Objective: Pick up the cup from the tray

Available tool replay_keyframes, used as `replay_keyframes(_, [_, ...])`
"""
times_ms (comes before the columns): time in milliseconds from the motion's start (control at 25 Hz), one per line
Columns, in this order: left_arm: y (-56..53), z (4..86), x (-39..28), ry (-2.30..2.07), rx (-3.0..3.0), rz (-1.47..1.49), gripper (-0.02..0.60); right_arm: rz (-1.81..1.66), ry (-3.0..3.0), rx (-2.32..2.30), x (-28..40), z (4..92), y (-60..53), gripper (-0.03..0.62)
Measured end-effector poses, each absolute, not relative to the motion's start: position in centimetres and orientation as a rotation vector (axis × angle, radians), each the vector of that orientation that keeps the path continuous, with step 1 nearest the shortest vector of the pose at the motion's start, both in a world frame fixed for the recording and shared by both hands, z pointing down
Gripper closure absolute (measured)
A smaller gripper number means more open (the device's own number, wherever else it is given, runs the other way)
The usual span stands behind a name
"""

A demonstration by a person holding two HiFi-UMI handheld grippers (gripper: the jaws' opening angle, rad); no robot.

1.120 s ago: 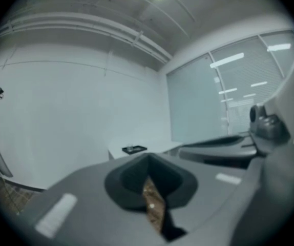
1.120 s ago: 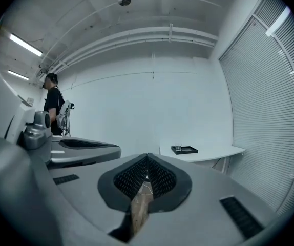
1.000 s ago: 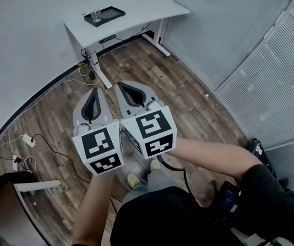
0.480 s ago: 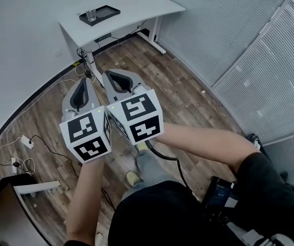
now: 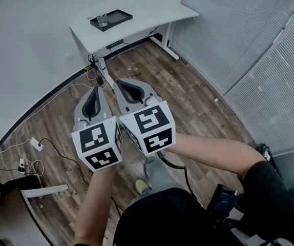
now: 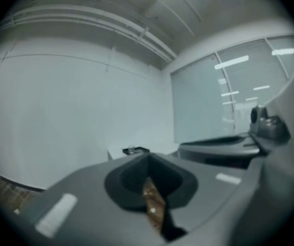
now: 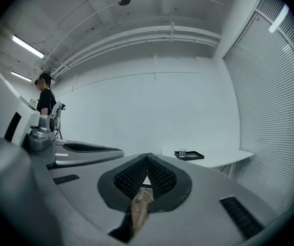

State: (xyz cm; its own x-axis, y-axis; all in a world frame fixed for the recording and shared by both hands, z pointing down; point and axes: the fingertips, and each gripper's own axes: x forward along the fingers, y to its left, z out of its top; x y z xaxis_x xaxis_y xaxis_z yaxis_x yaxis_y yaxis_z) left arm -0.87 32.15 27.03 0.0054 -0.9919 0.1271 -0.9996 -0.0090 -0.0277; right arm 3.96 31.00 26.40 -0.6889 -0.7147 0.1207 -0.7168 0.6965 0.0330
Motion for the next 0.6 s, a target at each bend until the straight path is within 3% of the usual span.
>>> replay_keyframes(600, [23.3, 27.7, -3.1, -2.206, 2.112, 0.214, 0.581, 0.058, -2.817, 1.096, 1.5, 27.1, 22.0, 0.588])
